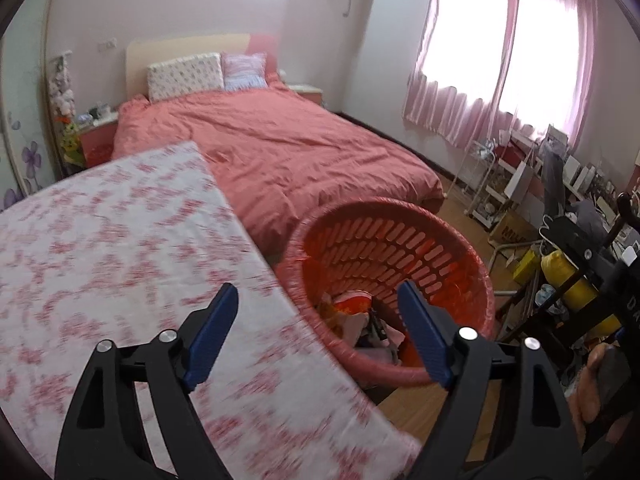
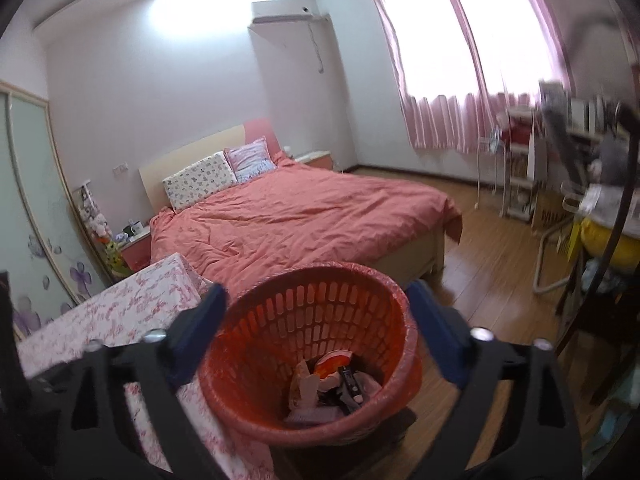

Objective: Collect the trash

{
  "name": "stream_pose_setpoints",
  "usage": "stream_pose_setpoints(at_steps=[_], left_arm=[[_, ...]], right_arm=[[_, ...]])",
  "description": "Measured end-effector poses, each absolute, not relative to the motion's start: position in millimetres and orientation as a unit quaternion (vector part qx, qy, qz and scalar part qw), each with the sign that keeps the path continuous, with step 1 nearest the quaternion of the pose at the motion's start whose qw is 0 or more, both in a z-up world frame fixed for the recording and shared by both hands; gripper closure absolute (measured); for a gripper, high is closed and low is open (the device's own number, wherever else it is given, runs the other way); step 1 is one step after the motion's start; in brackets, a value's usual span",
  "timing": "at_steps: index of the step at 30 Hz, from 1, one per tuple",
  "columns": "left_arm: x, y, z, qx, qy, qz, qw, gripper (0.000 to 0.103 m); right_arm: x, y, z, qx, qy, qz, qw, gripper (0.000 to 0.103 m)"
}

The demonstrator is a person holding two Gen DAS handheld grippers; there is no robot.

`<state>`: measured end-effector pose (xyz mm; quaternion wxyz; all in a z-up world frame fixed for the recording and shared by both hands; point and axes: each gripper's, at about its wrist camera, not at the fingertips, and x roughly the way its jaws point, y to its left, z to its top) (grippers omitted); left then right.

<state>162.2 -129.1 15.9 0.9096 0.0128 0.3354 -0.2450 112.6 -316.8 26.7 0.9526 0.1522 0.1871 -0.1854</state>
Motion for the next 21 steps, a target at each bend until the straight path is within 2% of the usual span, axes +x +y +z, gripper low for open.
stream_pose_setpoints(at_steps=[4, 8, 21], left_arm=[[129, -87, 31, 0.017, 0.299, -0.221, 0.928, 0.009], [99, -52, 39, 0.016, 0.270, -0.193, 0.943, 0.003], [22, 20, 40, 0.016, 0.210, -0.076, 0.975, 0.003]], right_arm=[[90, -283, 39, 0.122, 0.185, -0.171, 0.960, 0.005], [63, -242, 46, 0.093, 0.183, -0.148, 0.967, 0.005], [0, -155, 48, 0.073, 0.194, -0.093, 0.974, 0.005]])
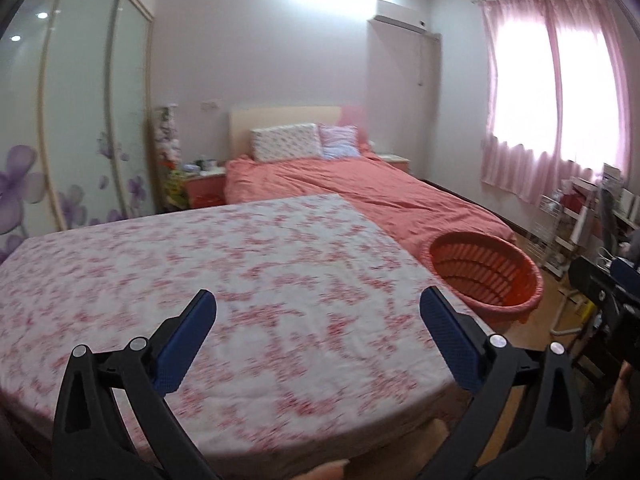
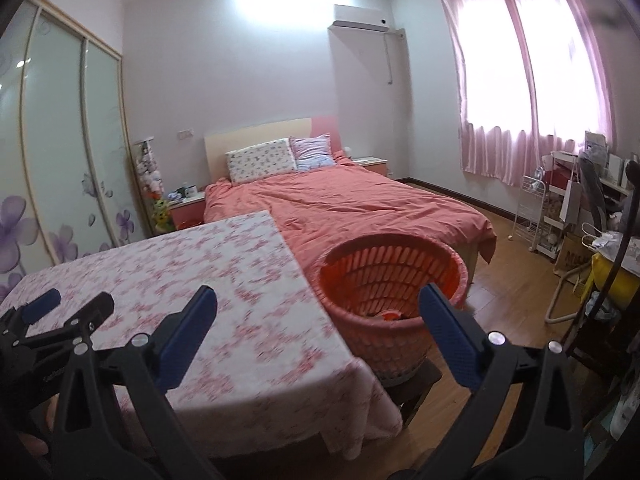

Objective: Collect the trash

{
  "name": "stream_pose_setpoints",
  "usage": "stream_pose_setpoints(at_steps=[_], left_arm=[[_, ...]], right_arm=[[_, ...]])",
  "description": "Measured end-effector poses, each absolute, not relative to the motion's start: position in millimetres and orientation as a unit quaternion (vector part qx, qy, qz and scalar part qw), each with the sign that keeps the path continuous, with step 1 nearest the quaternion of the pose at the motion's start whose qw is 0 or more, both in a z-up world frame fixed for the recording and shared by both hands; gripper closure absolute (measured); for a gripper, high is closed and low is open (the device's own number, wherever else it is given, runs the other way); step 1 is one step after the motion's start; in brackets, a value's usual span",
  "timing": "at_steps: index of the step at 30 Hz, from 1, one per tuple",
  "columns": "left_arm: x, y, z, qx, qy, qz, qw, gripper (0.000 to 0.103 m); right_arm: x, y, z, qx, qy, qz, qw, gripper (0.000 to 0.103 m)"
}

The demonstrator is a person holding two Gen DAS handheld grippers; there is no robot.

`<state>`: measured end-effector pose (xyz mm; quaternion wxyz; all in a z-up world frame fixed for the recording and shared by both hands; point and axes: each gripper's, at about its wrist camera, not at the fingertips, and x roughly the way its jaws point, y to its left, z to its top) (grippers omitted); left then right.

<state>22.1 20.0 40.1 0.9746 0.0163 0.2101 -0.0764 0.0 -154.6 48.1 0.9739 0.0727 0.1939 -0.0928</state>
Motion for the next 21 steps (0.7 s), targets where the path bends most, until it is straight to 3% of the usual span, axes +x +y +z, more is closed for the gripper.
stream_pose_setpoints(at_steps=[21], left_arm=[[-22, 44, 20, -0.002, 0.226, -0.009, 0.974, 0.003]], right_arm=[[-23, -114, 34, 0.013, 0.217, -0.206, 0.954, 0.005]])
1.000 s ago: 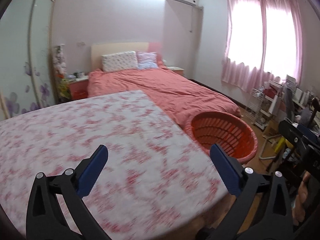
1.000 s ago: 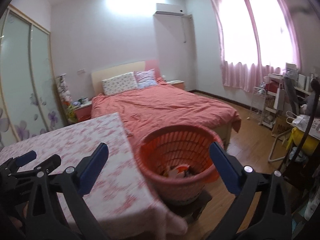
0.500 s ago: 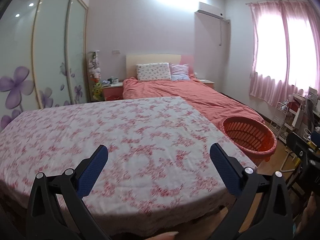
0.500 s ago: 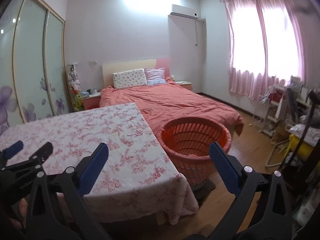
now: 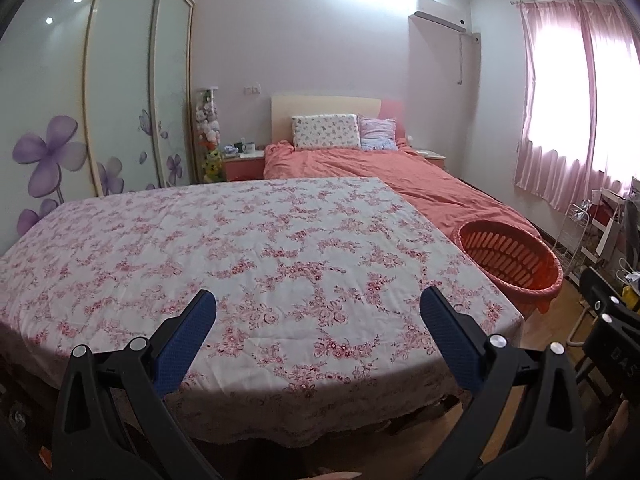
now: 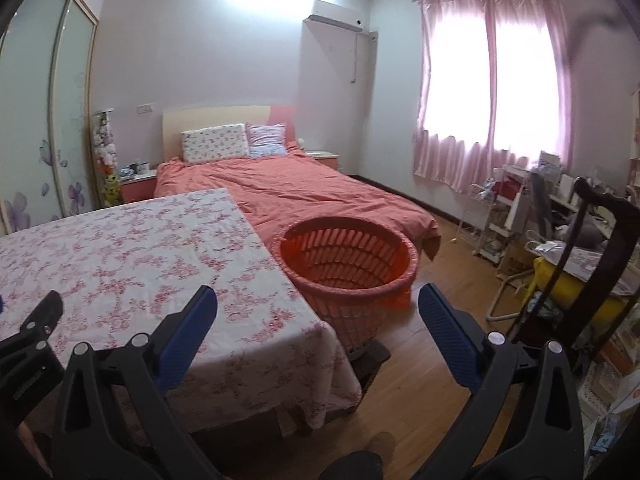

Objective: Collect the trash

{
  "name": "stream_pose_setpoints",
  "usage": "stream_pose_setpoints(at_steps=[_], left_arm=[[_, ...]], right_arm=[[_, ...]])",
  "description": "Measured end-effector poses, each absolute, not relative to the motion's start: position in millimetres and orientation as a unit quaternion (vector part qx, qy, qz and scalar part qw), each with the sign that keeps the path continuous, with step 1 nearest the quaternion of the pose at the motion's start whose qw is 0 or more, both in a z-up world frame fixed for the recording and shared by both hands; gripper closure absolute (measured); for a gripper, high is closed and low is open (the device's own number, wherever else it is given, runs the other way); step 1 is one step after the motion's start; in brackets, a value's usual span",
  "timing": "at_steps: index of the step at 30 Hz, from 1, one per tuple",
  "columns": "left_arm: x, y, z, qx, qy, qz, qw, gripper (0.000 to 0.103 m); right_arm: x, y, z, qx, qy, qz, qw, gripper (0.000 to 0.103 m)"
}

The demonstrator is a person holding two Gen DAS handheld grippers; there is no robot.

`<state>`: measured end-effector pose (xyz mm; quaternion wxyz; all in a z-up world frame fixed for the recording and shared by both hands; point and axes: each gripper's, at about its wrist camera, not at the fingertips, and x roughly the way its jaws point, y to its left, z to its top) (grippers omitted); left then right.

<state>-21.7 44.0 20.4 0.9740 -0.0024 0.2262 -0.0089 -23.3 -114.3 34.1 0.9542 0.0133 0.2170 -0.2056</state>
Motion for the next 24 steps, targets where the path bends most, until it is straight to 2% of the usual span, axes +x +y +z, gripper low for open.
stream_pose_setpoints(at_steps=[8, 24], left_arm=[[-23, 33, 19, 0.018, 0.227, 0.006, 0.974, 0.003], [-4, 37, 10, -0.022, 0.265, 0.005, 0.964, 0.003]], right_arm=[[-22, -115, 28, -0.008, 0.225, -0.247, 0.943, 0.005], [-2, -122, 16, -0.002, 0.236, -0.273, 0.933, 0.005]])
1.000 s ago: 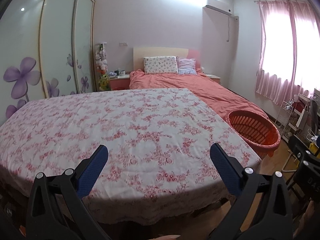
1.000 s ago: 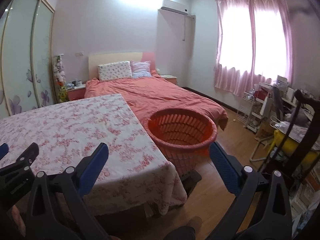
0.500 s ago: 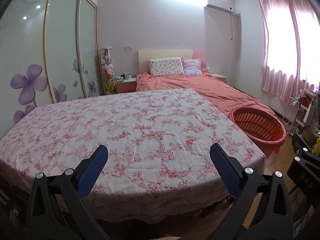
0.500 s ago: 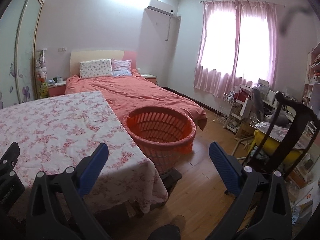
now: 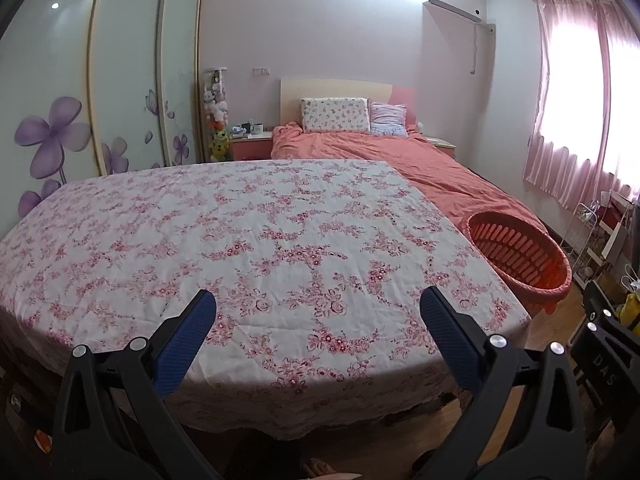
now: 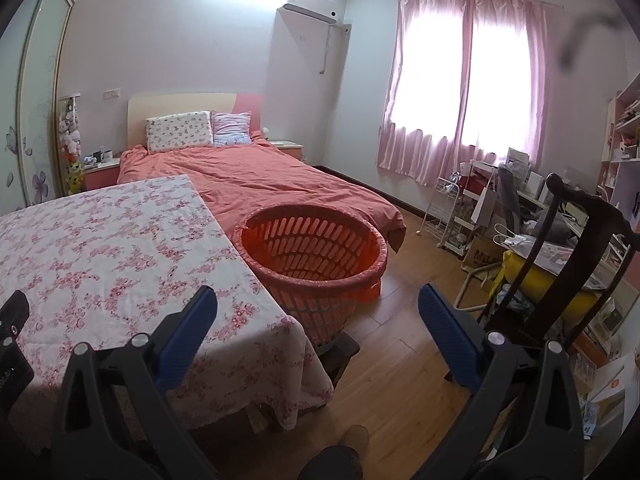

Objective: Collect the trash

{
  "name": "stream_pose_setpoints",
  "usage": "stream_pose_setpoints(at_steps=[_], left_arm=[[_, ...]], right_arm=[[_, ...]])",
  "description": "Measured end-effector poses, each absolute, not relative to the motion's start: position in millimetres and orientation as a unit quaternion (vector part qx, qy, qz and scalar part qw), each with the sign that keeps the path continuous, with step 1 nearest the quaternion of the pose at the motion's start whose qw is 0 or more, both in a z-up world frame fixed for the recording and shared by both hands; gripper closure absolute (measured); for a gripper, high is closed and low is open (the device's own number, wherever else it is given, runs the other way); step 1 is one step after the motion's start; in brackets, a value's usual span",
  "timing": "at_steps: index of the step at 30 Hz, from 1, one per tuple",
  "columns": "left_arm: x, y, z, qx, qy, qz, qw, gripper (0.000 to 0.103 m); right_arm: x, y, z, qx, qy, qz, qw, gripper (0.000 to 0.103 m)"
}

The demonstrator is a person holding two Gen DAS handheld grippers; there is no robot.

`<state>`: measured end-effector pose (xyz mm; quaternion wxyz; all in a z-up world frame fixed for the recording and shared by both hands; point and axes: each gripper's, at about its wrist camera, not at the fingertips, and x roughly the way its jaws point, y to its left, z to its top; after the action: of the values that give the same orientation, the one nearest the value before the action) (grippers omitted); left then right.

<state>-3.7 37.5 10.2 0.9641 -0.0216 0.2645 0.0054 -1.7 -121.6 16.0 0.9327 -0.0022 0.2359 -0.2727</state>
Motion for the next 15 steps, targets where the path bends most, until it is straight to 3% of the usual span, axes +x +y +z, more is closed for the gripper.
stream_pose_setpoints(at_steps=[15], left_arm=[[5, 43, 6, -0.030, 0.279, 0.006, 0.960, 0.003]], right_arm=[[10, -120, 10, 0.005, 0.245, -0.275, 0.930, 0.005]])
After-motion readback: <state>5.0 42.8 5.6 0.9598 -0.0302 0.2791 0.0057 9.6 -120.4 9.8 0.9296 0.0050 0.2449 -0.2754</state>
